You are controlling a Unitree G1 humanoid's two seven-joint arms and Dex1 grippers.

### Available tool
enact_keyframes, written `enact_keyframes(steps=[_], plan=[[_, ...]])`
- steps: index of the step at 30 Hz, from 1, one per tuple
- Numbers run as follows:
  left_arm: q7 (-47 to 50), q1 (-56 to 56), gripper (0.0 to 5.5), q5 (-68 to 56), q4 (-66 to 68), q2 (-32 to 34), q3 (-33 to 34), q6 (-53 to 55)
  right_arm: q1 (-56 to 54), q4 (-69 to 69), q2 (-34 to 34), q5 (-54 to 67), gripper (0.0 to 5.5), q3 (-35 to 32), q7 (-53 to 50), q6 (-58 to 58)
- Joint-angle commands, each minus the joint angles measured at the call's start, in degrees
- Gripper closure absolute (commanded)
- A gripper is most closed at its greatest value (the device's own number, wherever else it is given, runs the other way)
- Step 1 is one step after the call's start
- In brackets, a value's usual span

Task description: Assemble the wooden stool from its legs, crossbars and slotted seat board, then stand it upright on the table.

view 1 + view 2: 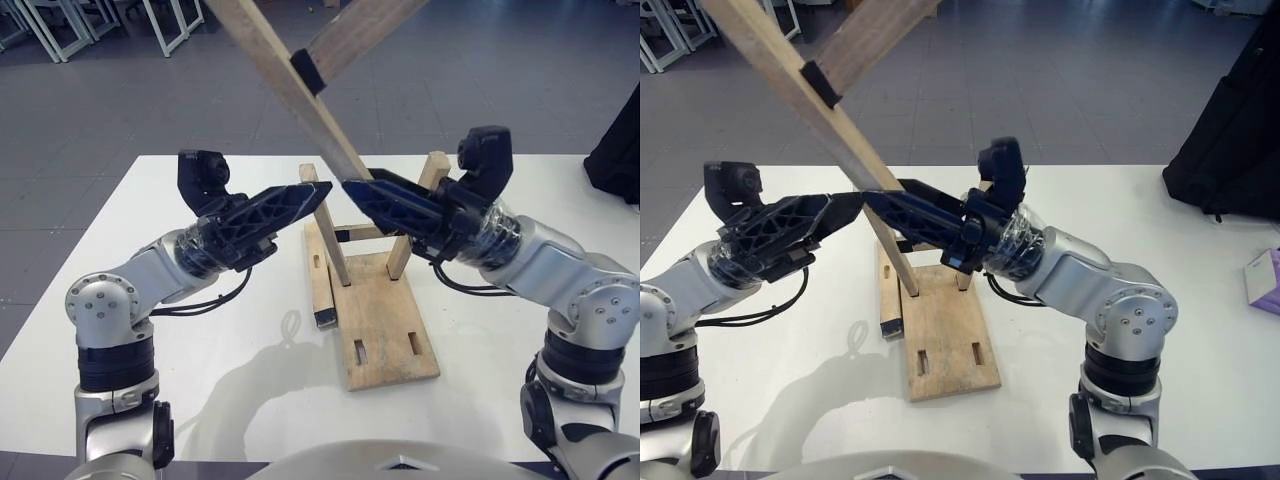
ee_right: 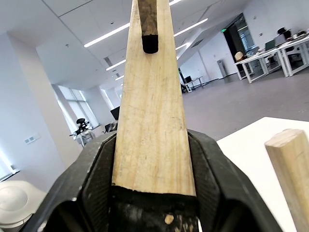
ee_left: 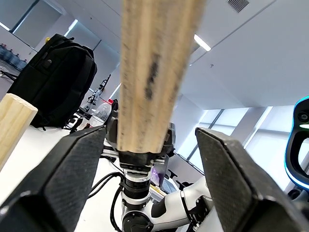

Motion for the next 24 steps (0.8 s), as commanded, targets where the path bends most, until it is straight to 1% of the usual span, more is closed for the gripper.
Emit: enact_keyframes(steps=[1, 7, 10, 12, 18, 19, 20, 21, 24], plan=[[1.65, -1.99, 2.11, -1.6, 0.0, -0.06, -0.46, -0.74, 0.12, 0.29, -2.58, 1.62, 3.48, 2.18, 1.85, 0.82], [2.1, -2.96, 2.11, -8.65, -0.11, 1.79, 0.02, -0.14, 1.5, 1.63, -5.76, -1.12, 3.48, 4.33, 5.43, 1.01], [0.32, -3.28, 2.66, -9.71, 0.9, 3.09, -0.26, 1.44, 1.72, 1.65, -7.41, -2.48, 3.48, 4.52, 7.29, 1.2], [-0.3, -3.1, 2.93, -9.63, 0.9, 3.8, -0.55, 2.22, 1.53, 2.08, -8.43, -3.51, 3.48, 4.71, 8.68, 1.11], [-1.92, -2.0, 2.99, -7.01, 0.34, 5.32, -1.54, 4.04, 1.3, 2.88, -10.7, -5.56, 3.48, 4.94, 10.09, 1.21], [-1.85, -2.09, 3.0, -6.3, 0.66, 5.05, -1.53, 3.54, 1.41, 3.17, -10.84, -4.05, 3.11, 4.86, 9.94, 1.52], [-1.6, -2.32, 3.01, -5.18, 1.21, 4.59, -1.37, 2.69, 1.52, 3.17, -10.92, -3.33, 3.01, 4.67, 9.47, 1.51], [-1.25, -2.52, 3.06, -4.13, 1.76, 4.14, -1.2, 1.81, 1.64, 3.13, -10.9, -2.79, 2.77, 4.52, 9.03, 1.33], [0.2, -3.27, 3.2, 0.11, 3.34, 2.6, -0.25, -1.44, 1.7, 2.73, -11.57, -2.83, 2.28, 4.01, 8.47, 0.78]])
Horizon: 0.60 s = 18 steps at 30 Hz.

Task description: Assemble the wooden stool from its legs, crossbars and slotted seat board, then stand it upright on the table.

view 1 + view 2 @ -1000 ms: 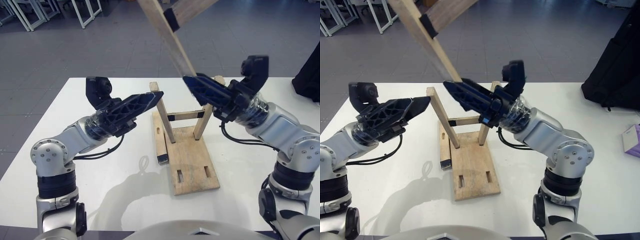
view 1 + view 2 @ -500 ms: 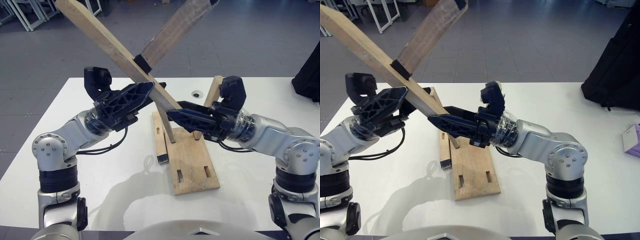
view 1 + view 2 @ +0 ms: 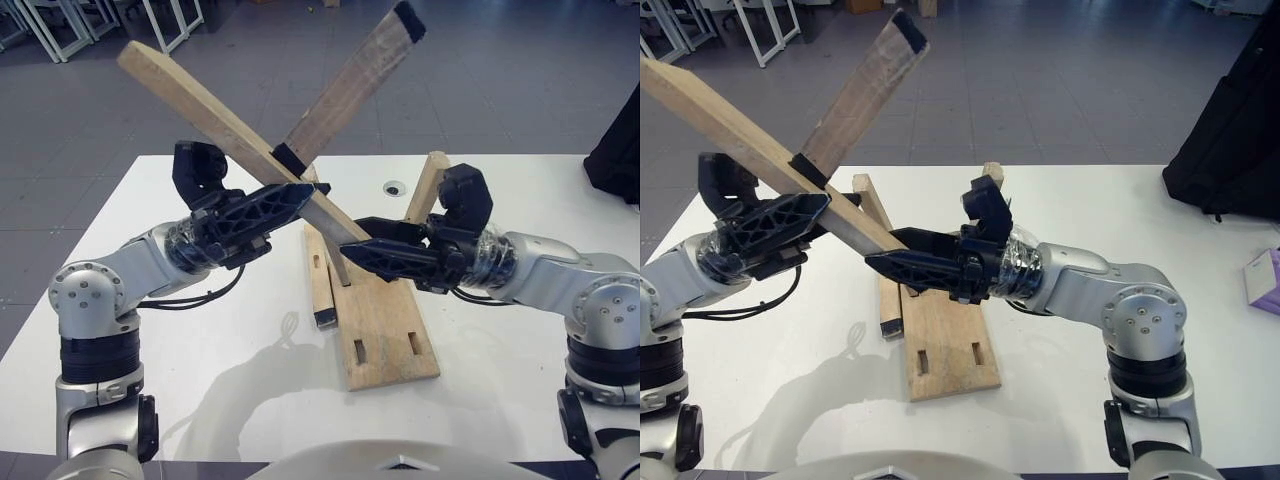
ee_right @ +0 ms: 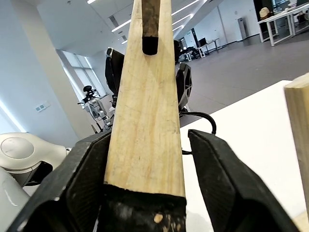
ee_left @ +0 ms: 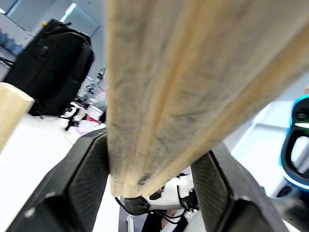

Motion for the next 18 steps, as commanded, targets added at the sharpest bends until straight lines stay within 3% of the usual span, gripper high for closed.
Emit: enact_keyframes(steps=[1, 7, 12, 18], plan=[[0.37, -1.79, 3.28, 4.37, 1.25, -1.98, 1.51, -3.99, 0.48, 0.08, -1.94, -0.32, 2.13, -1.36, -1.71, 0.14], [-1.5, -0.41, 3.45, 19.97, -4.32, -1.11, 1.75, -10.74, 3.16, 0.96, -8.69, -7.55, 1.17, -5.2, 0.85, -0.54], [-4.56, 6.8, 3.45, 32.2, -15.24, -0.71, 1.34, -16.49, 13.43, 5.4, -17.16, -24.14, 1.12, -9.04, 8.79, -5.56], [-11.17, 18.82, 3.45, 41.74, -23.5, -1.54, -4.11, -21.28, 21.88, 4.14, -17.35, -33.95, 1.12, -7.36, 12.57, -8.57]])
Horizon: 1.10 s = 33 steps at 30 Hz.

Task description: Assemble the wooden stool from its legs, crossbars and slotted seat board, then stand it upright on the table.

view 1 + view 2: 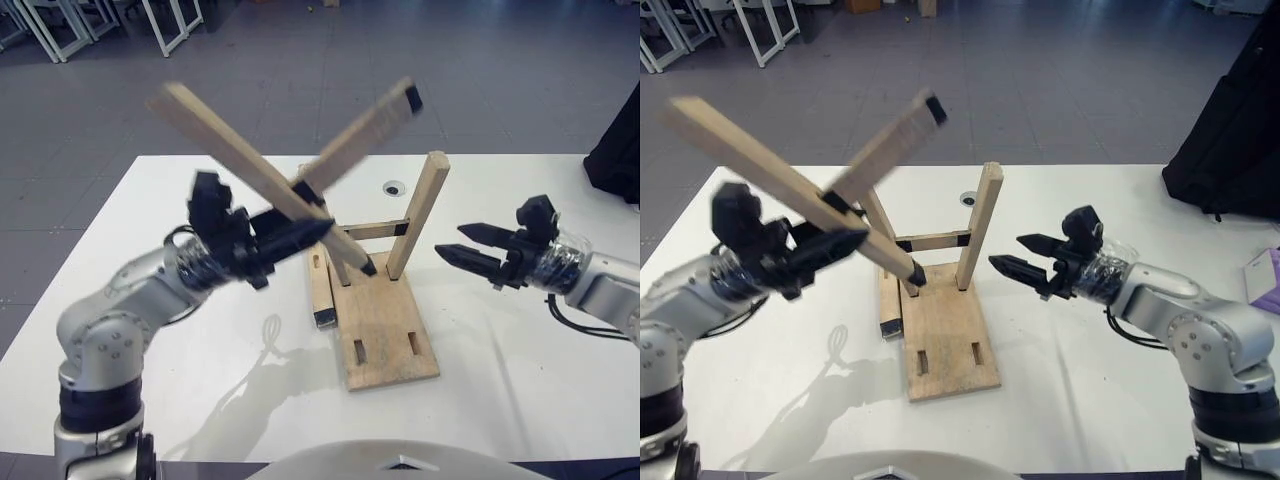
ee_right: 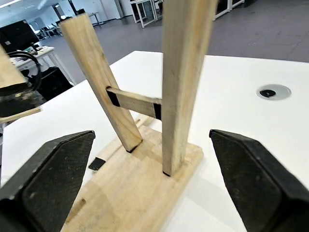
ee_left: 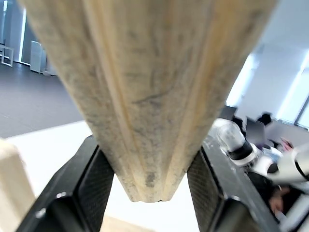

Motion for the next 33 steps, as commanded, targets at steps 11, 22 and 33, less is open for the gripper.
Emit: enact_keyframes(steps=[11, 22, 33], plan=[[-15.73, 16.59, 3.45, 28.82, 5.54, -0.5, -16.77, -19.68, 5.15, -3.73, 2.26, -8.46, 1.12, 3.42, 3.63, -0.84], [-19.92, 8.83, 3.45, 39.84, 17.52, 0.3, -20.7, -27.88, 4.66, -3.92, 4.7, -10.46, 1.12, 4.01, 4.43, -0.82], [-21.14, 6.98, 3.45, 56.07, 23.97, 8.21, -34.34, -23.42, 2.21, 7.09, 5.38, -19.09, 1.12, -0.76, -0.61, -4.71]])
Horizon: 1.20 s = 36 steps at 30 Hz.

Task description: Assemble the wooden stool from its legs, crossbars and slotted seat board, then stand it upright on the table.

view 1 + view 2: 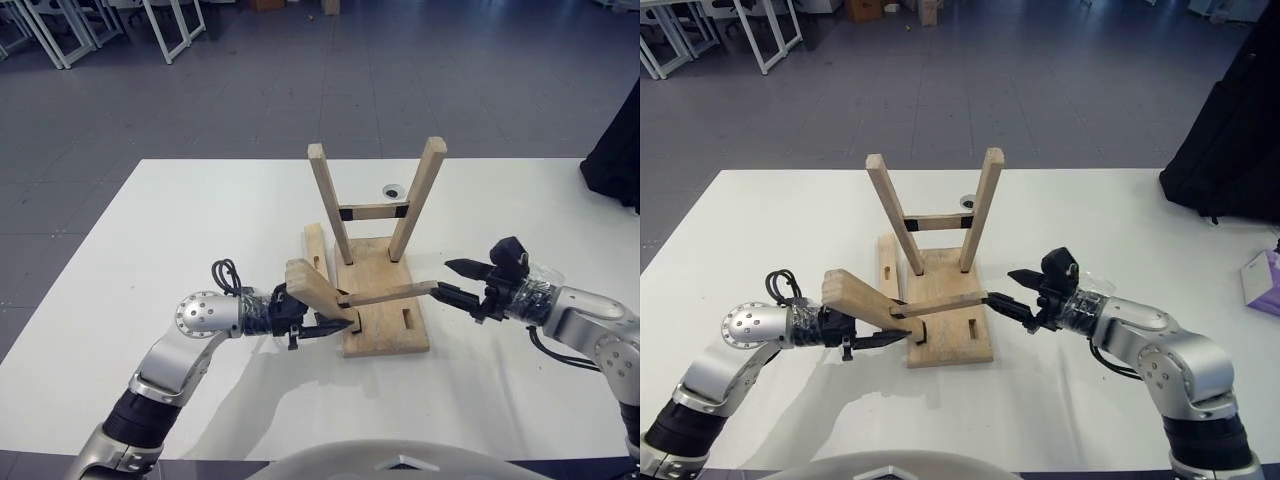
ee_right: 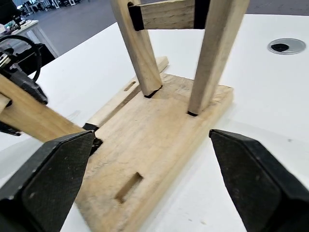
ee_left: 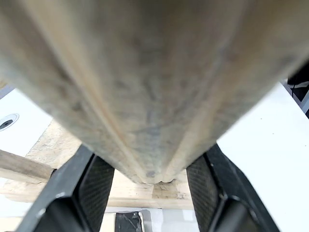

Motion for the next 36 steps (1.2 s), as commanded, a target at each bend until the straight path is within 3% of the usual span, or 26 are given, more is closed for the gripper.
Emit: enact_keyframes(steps=[1, 9, 14, 18, 22, 28, 34, 36], plan=[[-4.38, 1.9, 3.45, 6.04, 8.22, 5.23, -9.48, 14.9, -3.27, 5.2, 0.03, -5.26, 1.12, -1.93, -2.68, -2.53], [-9.78, -6.0, 3.45, 2.15, 18.1, 3.63, -15.66, 23.3, -3.01, 3.21, 4.35, -6.85, 1.12, -0.53, -4.63, -2.24], [2.8, -5.03, 3.45, 13.75, 21.85, 2.64, -21.3, 21.55, -2.52, 1.34, 6.48, -6.56, 1.12, -0.44, -6.04, -1.28], [8.99, 2.01, 3.45, 10.23, 11.23, 4.33, -17.52, 21.06, -1.94, 1.2, 6.43, -6.61, 1.12, -0.92, -5.89, -1.38], [11.93, -0.02, 3.45, 15.71, 11.18, 9.41, -15.04, 12.04, -2.88, 1.38, 6.42, -7.0, 1.12, -1.29, -6.04, -1.45], [6.23, -6.92, 3.45, 20.17, 14.55, 11.93, -16.32, 2.89, -4.62, 2.54, 6.93, -7.63, 1.12, -1.03, -6.51, -2.15], [3.78, -13.24, 3.45, 15.46, 18.55, 10.32, -13.97, 0.03, -5.25, 2.77, 6.74, -7.62, 1.12, -1.25, -6.88, -2.13], [3.83, -15.13, 2.93, 14.9, 20.06, 9.58, -13.18, -0.27, -5.43, 2.84, 6.84, -7.87, 1.12, -1.05, -6.8, -2.13]])
